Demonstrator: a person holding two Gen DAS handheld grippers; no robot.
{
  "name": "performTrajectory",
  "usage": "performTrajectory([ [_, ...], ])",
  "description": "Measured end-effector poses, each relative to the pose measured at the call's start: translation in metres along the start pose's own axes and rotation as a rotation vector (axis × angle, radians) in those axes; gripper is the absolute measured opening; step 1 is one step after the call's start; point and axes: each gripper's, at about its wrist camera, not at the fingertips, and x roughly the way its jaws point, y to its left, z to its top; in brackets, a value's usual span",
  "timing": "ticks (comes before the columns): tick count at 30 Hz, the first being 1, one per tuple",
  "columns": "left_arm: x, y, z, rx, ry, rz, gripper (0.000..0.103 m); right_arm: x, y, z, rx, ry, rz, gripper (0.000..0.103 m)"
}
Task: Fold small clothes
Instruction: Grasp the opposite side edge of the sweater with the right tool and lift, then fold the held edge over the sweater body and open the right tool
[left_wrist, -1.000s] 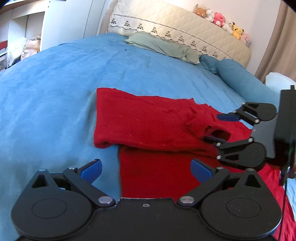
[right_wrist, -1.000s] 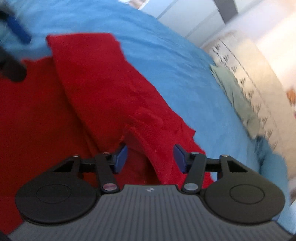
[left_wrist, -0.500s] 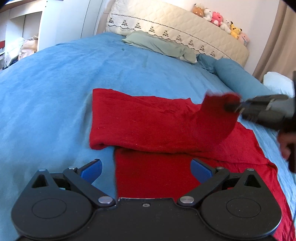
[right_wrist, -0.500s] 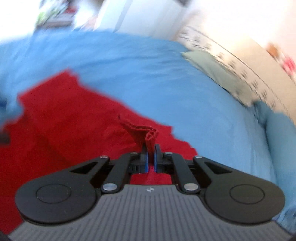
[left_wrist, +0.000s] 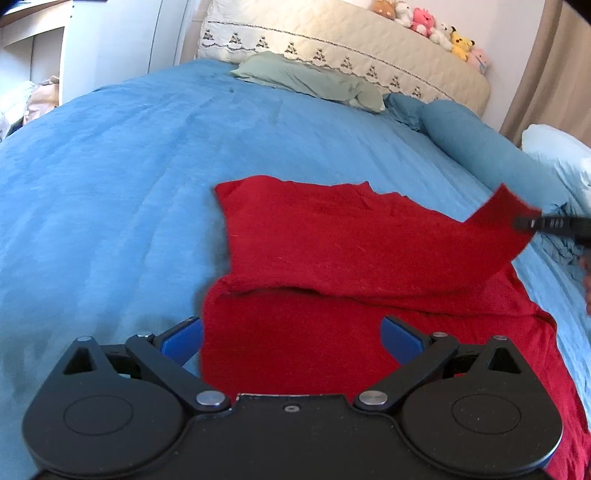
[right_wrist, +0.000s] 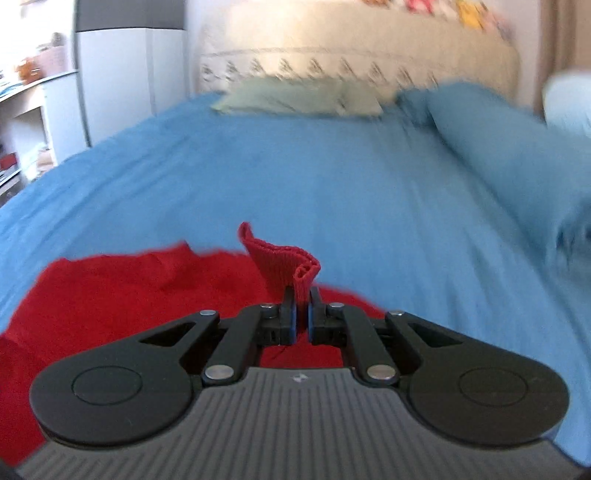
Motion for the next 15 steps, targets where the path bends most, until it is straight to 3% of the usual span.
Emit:
performTrajectory([
  [3, 0.003, -0.003, 0.004, 0.009, 0.001, -0.005, 0.103, 0.009, -0.019, -0.013, 0.078, 0.025, 0.02, 0.021],
  [9, 0.015, -0.016, 0.026, 0.048, -0.029, -0.007, 0.103, 0.001, -0.054, -0.029, 0.247, -0.045, 0.079, 0.021],
  [14, 0.035, -0.023, 0.042, 0.036, -0.032, -0.02, 0.103, 0.023, -0.055, -0.055, 0.209, 0.076, 0.011, 0.025],
  [15, 0.037, -0.025, 0.044, 0.036, -0.033, -0.022, 0.103, 0.025, -0.055, -0.058, 0.193, 0.089, -0.006, 0.032],
])
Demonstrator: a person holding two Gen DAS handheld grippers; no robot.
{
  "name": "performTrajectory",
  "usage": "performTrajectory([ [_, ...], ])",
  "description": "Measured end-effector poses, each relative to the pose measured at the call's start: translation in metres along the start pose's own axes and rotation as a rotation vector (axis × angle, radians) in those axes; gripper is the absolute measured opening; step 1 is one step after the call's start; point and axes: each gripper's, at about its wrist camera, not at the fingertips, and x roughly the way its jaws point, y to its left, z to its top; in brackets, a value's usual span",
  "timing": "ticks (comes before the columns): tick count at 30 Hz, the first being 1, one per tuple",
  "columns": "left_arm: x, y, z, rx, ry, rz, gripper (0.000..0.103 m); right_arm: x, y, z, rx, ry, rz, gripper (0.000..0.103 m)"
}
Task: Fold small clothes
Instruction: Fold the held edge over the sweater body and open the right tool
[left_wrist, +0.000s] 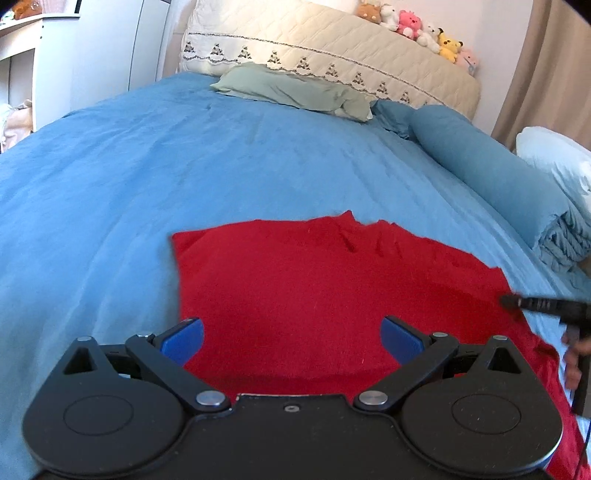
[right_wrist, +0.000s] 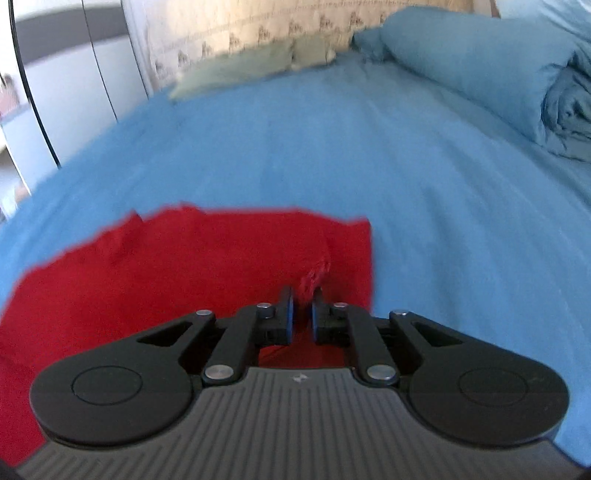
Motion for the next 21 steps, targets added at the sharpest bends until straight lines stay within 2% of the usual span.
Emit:
performTrajectory([
  [2, 0.004, -0.003, 0.005, 0.009, -0.008, -0.002, 0.103, -0.003, -0.004, -0.006, -0.008, -0.013, -0.021, 0.043],
  [4, 0.009, -0.005, 0.008, 0.038, -0.024, -0.001, 0.103, -0.012, 0.0, -0.006, -0.017, -0.051, -0.057, 0.07],
  [5, 0.013, -0.006, 0.01, 0.053, -0.032, 0.0, 0.103, -0.015, 0.008, -0.006, -0.042, -0.095, -0.071, 0.096],
  [6, 0.019, -0.006, 0.012, 0.069, -0.045, 0.001, 0.103, -0.017, 0.014, -0.007, -0.071, -0.16, -0.077, 0.103],
  [8, 0.032, -0.003, 0.016, 0.079, -0.059, 0.013, 0.103, -0.022, 0.028, -0.012, -0.136, -0.24, -0.034, 0.103],
  [11, 0.054, 0.011, 0.023, 0.034, -0.076, 0.035, 0.103, -0.004, 0.045, -0.013, -0.214, -0.174, 0.038, 0.103],
  [14, 0.079, 0.029, 0.029, -0.028, -0.054, 0.019, 0.103, 0.018, 0.05, -0.018, -0.229, -0.126, 0.048, 0.103],
  [16, 0.091, 0.036, 0.03, -0.021, -0.043, 0.014, 0.103, 0.032, 0.044, -0.024, -0.206, -0.075, 0.068, 0.103],
  [21, 0.095, 0.032, 0.036, 0.045, -0.005, 0.027, 0.103, 0.026, 0.04, -0.032, -0.184, -0.077, 0.091, 0.103],
])
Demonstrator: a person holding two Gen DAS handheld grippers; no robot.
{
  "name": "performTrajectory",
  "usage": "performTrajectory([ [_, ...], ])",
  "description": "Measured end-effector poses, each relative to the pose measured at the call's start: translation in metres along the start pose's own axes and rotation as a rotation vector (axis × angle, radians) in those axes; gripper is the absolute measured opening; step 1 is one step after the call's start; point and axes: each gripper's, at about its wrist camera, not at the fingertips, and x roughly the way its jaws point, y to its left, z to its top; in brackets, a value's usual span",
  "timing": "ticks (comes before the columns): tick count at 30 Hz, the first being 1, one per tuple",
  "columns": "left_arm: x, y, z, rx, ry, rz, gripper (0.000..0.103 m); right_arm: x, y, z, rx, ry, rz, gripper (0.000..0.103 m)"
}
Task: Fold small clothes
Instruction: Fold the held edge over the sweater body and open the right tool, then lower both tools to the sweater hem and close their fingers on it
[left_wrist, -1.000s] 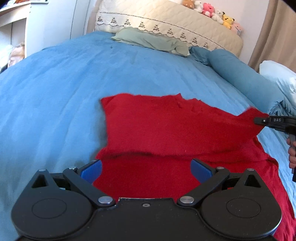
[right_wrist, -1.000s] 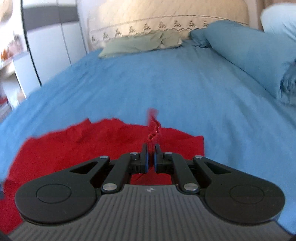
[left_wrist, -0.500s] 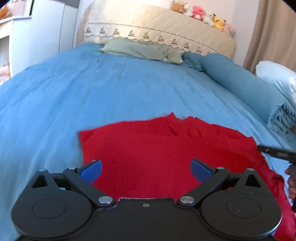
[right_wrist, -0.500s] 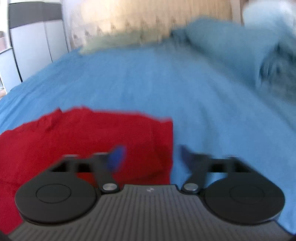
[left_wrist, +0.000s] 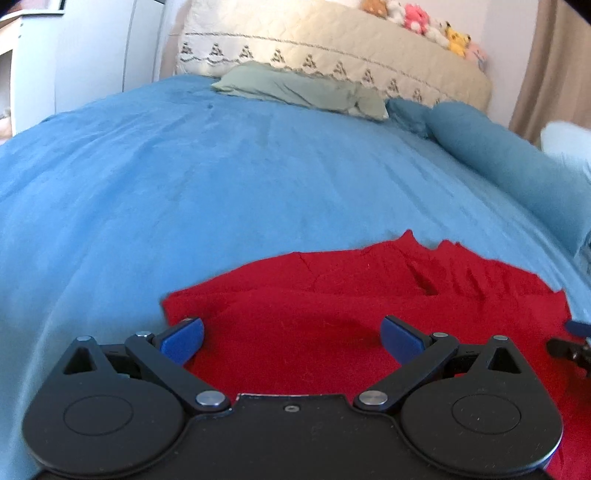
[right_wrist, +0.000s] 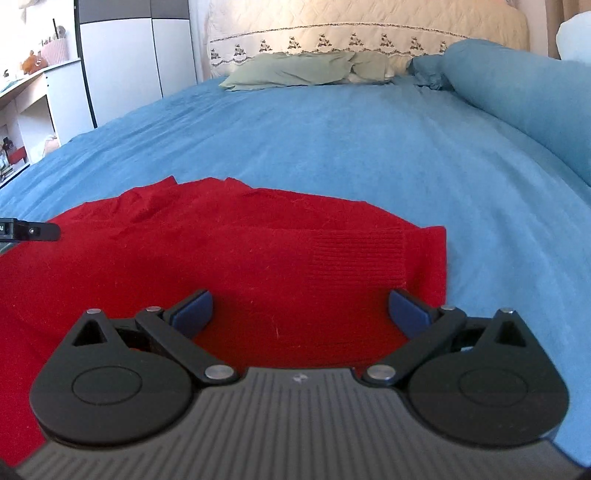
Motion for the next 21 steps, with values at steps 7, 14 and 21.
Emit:
performTrajectory([
  [7, -0.088, 0.002, -0.024, -0.009, 0.035, 0.038, 0.103, -0.066, 0.003, 0.012, -0.043, -0.059, 0.034, 0.103],
  [14, -0.219, -0.012, -0.069, -0.003, 0.041, 0.116, 0.103, -0.2, 0.013, 0.01, -0.075, -0.105, 0.021, 0.103],
  [21, -0.311, -0.027, -0.135, -0.158, 0.097, 0.07, 0.103, -0.328, 0.013, -0.025, -0.018, -0.066, 0.001, 0.103],
])
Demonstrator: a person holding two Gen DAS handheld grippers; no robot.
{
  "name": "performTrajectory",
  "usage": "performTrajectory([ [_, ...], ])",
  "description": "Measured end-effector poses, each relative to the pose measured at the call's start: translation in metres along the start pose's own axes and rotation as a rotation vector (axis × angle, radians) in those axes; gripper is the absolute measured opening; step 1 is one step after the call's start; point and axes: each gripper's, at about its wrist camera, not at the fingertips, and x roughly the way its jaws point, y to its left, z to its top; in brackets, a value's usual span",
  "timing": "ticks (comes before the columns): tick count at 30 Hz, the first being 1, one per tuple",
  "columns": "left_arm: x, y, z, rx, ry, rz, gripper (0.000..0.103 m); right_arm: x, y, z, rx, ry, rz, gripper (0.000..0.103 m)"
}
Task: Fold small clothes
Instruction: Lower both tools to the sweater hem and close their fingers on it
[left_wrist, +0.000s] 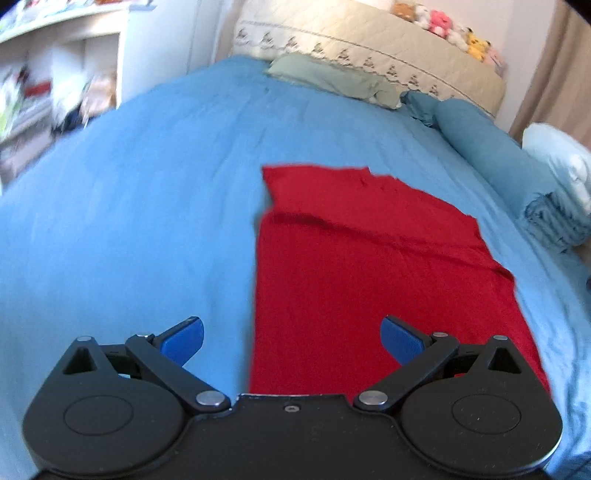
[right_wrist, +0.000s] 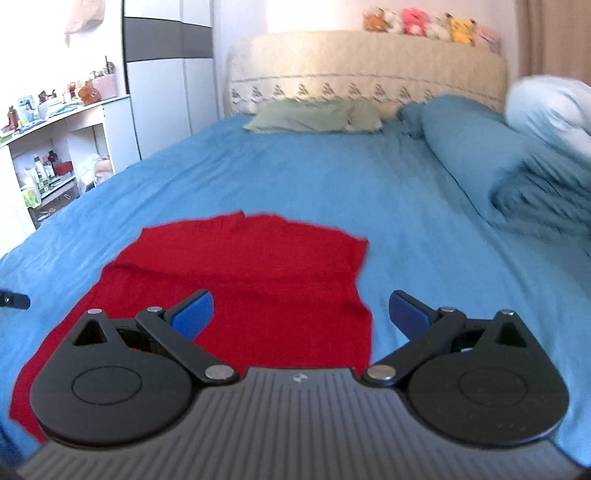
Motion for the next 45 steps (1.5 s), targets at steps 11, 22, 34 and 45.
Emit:
performTrajectory([
  [11, -0.016, -0.003, -0.093, -0.075, 0.046, 0.031, 0.077, -0.078, 0.011, -0.136, 0.095, 0.123, -0.077, 0.103],
  [22, -0.017, -0.007, -0.116, -0.013, 0.016, 0.046, 0.071, -0.082, 0.011, -0.176, 0.194, 0.107, -0.149, 0.103],
  [34, -0.017, -0.005, -0.123, -0.02, 0.005, 0.061, 0.055, -0.056, 0.003, -0.189, 0.277, 0.244, -0.131, 0.07],
  [45, -0.011, -0.003, -0.127, -0.039, 0.035, 0.046, 0.041, -0.056, -0.002, -0.197, 0.341, 0.253, -0.093, 0.065],
])
